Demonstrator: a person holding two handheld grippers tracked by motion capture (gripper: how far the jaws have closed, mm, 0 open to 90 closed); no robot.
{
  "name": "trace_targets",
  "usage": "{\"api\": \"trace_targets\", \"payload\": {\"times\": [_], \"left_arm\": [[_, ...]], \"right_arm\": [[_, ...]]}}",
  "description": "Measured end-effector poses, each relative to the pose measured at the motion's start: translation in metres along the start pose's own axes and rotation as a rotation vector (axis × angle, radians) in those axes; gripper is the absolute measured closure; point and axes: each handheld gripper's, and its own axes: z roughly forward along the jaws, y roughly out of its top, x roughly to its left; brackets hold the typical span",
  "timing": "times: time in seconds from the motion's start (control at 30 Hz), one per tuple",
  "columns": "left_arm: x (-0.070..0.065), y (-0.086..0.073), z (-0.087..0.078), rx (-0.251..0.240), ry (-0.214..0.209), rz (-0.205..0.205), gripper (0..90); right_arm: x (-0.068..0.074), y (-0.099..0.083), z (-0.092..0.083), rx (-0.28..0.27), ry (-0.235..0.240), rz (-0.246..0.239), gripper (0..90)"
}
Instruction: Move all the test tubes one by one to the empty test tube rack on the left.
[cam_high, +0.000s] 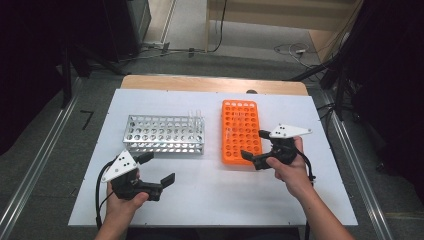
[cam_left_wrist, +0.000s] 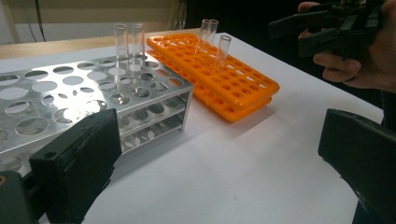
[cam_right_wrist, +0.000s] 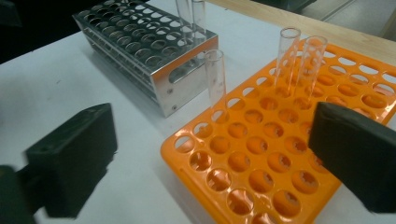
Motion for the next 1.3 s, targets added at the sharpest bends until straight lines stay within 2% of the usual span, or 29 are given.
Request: {"api": "trace_targets", "payload": {"times": [0.13,0.3,0.5,0.63,0.77,0.87,1.1,1.3], "left_arm": [[0.002,-0.001,0.0,0.004,0.001,-0.002,0.0],[0.003,-0.001,-0.001,0.001,0.0,-0.007,0.0],[0.004,-0.001,0.0,0.005,0.002,-0.01,0.0],[0.004,-0.002,0.001,0.008,-0.001,-0.01,0.0],[0.004,-0.002,0.001,0.008,-0.002,-0.01,0.0],[0.004,-0.002,0.001,0.008,-0.002,-0.011,0.0],[0.003,-0.003,0.003,0.014,-0.005,-0.011,0.0],[0.003,-0.003,0.004,0.012,-0.005,-0.013,0.0]], "right_arm": [[-0.003,0.005,0.012,0.011,0.003,0.006,7.2],[-0.005,0.009,0.025,0.029,-0.006,0.019,21.2],[-0.005,0.011,0.04,0.057,0.003,-0.001,35.5],[-0.006,0.011,0.05,0.067,-0.014,-0.024,39.8],[-0.008,0.009,0.057,0.077,-0.031,-0.063,47.6],[-0.009,0.009,0.061,0.099,-0.02,-0.031,51.7],[-0.007,0.007,0.075,0.145,-0.044,-0.045,60.6],[-0.006,0.004,0.087,0.161,-0.071,-0.069,64.8]]}}
